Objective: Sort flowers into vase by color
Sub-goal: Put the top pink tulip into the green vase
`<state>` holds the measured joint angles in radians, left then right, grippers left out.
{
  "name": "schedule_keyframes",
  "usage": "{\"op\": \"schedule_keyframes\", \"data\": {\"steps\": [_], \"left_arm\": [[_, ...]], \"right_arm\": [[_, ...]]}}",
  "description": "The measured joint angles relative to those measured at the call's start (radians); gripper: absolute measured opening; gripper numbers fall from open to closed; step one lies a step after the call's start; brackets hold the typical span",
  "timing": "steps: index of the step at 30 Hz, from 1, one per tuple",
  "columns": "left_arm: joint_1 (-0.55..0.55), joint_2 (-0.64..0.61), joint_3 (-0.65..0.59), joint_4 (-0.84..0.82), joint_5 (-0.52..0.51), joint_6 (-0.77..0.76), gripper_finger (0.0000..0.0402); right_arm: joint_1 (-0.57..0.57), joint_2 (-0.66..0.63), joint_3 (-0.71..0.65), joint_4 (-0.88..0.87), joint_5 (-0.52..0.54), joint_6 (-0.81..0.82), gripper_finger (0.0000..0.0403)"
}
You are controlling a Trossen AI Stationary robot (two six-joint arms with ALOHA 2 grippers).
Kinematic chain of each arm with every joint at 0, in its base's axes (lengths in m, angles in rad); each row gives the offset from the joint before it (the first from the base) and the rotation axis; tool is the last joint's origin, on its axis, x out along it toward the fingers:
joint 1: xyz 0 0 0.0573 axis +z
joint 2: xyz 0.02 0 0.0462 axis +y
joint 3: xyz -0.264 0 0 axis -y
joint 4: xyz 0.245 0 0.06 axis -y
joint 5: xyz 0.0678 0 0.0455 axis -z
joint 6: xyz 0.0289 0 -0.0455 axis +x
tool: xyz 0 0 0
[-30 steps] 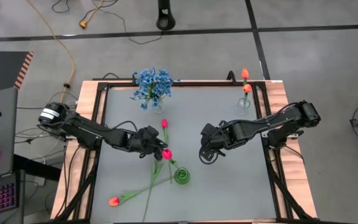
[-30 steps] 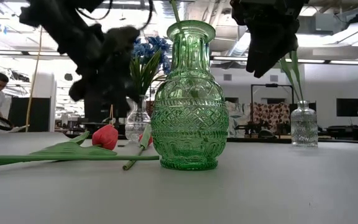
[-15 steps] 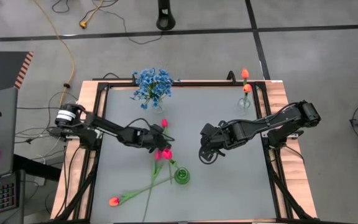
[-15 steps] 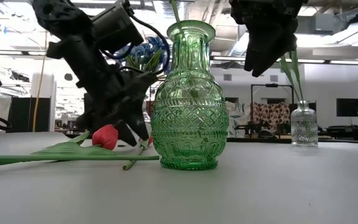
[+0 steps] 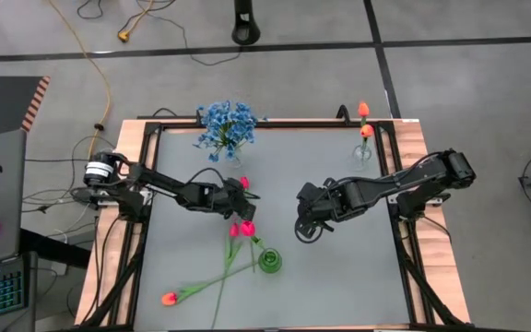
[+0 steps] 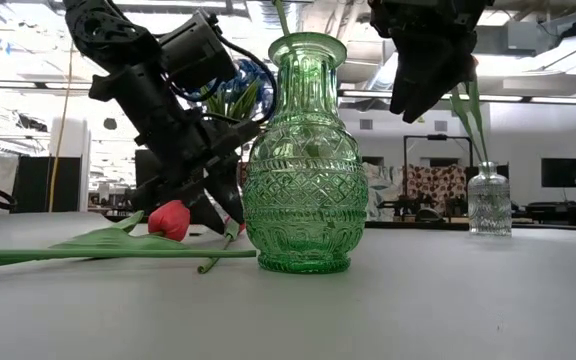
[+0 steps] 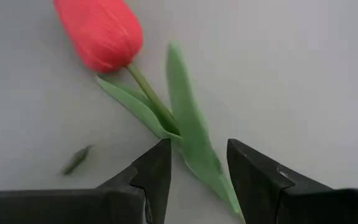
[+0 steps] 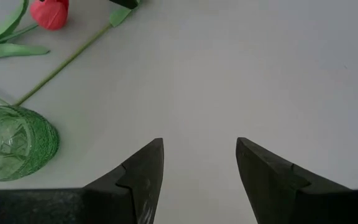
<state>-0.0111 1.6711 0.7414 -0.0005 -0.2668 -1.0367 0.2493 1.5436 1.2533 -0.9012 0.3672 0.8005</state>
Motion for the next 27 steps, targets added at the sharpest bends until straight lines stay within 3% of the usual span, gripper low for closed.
{"op": "schedule_keyframes", "data": {"steps": [15, 27], "left_arm": [[0.012, -0.001, 0.001, -0.062, 0.019, 0.004, 0.0136], [0.012, -0.002, 0.002, -0.059, 0.019, 0.049, 0.0055]], "right_arm": [[0.000, 0.000, 0.000, 0.000, 0.001, 0.000, 0.0228], [0.000, 0.000, 0.000, -0.001, 0.001, 0.002, 0.0228]]}}
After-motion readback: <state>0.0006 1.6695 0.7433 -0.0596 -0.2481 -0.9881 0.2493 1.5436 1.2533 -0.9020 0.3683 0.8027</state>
